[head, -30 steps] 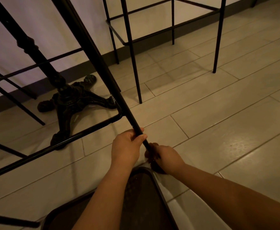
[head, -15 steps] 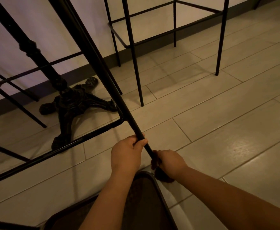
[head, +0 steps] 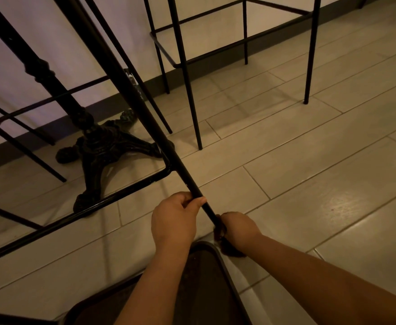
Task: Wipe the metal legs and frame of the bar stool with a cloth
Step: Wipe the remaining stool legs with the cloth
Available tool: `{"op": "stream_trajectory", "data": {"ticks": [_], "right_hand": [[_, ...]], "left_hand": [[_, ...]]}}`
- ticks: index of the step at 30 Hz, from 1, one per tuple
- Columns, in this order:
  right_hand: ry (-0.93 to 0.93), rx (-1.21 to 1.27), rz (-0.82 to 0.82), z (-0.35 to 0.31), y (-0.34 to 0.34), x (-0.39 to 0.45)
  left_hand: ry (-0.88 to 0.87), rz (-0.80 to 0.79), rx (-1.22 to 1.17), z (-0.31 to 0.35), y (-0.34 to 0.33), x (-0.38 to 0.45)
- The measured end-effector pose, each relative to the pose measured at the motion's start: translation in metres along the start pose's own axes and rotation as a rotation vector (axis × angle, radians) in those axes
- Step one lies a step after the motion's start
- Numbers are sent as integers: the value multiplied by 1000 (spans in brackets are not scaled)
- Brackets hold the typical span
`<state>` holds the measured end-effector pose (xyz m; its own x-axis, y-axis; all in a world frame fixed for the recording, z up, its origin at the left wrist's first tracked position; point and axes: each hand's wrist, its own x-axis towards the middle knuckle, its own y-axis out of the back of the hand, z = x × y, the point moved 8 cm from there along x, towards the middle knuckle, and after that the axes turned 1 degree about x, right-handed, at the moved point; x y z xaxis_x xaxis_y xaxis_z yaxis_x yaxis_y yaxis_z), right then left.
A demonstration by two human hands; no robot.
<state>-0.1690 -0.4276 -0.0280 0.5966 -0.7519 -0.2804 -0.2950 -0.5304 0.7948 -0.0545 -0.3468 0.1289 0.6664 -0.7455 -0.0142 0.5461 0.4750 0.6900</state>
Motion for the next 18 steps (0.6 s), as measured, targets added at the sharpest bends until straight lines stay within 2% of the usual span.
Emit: {"op": "stream_trajectory", "data": {"ticks": [5,9,14,18], "right_hand": [[4,-103,-31,5,1,2],[75,-161,-50,5,6,-5],[206,30,67,-11,22,-14],[188,-29,38,-11,22,-9]], "left_hand": [[-19,-15,-21,0,0,0],[-39,-17,-20,1,-1,-2],[-79,-37,21,4,-2,-5],[-100,-64,70,5,-1,-5]]}}
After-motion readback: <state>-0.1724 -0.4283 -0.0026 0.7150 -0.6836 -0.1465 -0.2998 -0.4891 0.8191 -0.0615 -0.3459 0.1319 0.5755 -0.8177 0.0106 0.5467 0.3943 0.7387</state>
